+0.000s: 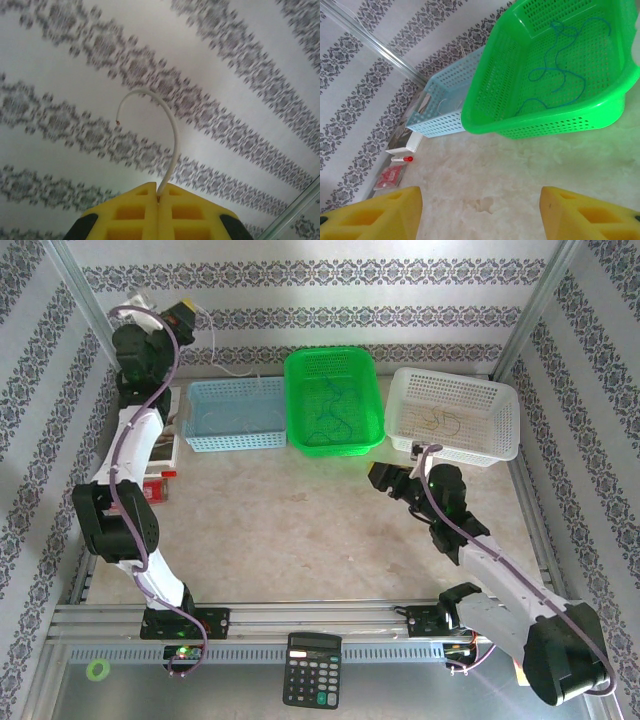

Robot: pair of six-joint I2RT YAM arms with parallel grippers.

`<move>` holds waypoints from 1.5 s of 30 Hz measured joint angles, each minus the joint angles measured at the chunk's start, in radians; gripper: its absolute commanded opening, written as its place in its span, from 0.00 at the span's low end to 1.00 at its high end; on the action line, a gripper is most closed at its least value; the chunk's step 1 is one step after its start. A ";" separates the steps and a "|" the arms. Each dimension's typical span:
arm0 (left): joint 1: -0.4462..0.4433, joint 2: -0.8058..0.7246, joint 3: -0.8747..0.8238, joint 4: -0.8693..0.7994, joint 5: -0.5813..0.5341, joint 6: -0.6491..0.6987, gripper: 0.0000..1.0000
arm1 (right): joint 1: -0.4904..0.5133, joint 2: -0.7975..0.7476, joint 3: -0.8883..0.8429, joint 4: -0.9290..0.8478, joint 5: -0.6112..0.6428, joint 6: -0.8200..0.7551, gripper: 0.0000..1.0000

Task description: Untangle the cables

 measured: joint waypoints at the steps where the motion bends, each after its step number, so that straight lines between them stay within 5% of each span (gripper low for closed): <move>1: 0.000 0.000 -0.032 0.008 0.010 -0.003 0.00 | -0.003 -0.005 -0.002 -0.005 0.000 -0.003 0.64; 9: -0.008 0.002 -0.234 0.029 0.064 0.016 0.00 | -0.014 -0.030 -0.020 -0.053 -0.011 -0.010 0.64; 16: -0.084 0.048 -0.221 -0.139 0.082 0.196 0.00 | -0.014 -0.077 -0.020 -0.107 -0.012 -0.014 0.64; 28: -0.217 0.242 -0.087 -0.570 -0.142 0.508 0.00 | -0.027 -0.152 -0.020 -0.180 -0.011 -0.018 0.63; 37: -0.216 0.276 -0.009 -0.734 -0.246 0.571 0.82 | -0.027 -0.158 -0.020 -0.202 -0.011 -0.019 0.64; 41: -0.216 0.266 0.043 -0.764 -0.259 0.583 1.00 | -0.027 -0.160 -0.020 -0.208 -0.011 -0.021 0.66; 45: -0.216 0.221 0.070 -0.781 -0.259 0.584 1.00 | -0.027 -0.167 -0.020 -0.215 -0.010 -0.026 0.69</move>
